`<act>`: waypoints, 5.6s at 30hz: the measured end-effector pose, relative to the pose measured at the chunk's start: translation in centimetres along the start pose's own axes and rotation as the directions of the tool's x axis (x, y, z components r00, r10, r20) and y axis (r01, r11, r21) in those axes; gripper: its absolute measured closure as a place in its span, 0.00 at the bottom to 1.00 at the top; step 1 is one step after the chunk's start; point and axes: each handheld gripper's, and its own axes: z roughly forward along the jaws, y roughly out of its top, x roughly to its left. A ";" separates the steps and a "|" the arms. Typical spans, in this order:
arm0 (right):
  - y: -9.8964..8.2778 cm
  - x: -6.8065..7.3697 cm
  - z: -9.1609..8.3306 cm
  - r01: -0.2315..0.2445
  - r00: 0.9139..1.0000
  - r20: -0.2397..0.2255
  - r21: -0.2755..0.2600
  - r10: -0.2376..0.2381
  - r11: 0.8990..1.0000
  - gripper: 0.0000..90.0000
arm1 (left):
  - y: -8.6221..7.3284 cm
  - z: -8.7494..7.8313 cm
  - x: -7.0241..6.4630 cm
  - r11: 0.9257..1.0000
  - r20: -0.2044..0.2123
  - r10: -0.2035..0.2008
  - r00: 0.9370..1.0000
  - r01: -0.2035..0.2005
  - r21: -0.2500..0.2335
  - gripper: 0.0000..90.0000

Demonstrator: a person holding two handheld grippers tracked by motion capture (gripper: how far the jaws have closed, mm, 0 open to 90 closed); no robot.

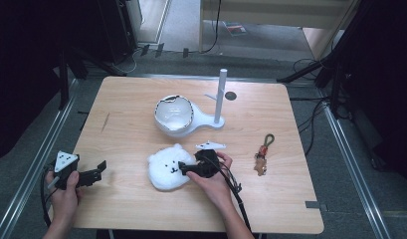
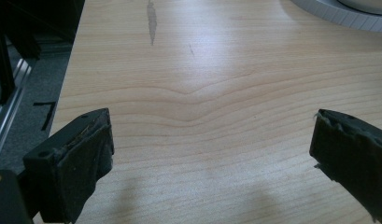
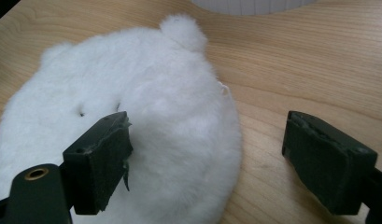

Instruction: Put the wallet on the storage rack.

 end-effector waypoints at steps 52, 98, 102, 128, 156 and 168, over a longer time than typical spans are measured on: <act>0.4 3.1 -3.2 0.099 0.995 0.047 -0.138 -0.093 0.986 0.90 | 0.0 0.1 -0.1 1.000 -0.001 0.000 1.000 0.000 0.008 0.00; 6.5 2.3 -9.1 0.030 0.995 0.101 -0.310 0.001 0.950 0.89 | 0.0 0.1 0.0 1.000 0.000 0.000 1.000 0.000 0.006 0.00; 6.9 2.2 -8.8 0.033 0.993 0.119 -0.310 0.004 0.950 0.89 | 0.0 0.1 0.0 1.000 0.000 0.000 1.000 0.000 0.006 0.00; 10.2 1.1 -5.9 -0.059 0.951 0.274 -0.289 0.142 0.955 0.85 | 0.0 0.0 0.0 1.000 0.003 -0.001 1.000 0.001 0.006 0.00; 12.5 1.5 -3.6 -0.120 0.946 0.236 -0.376 0.220 0.919 0.84 | 0.0 0.0 0.0 1.000 0.009 -0.002 1.000 0.002 0.007 0.00; 12.5 2.7 -3.2 -0.031 0.924 0.316 -0.497 0.214 0.867 0.89 | 0.0 0.0 0.0 1.000 0.008 -0.002 1.000 0.002 0.007 0.00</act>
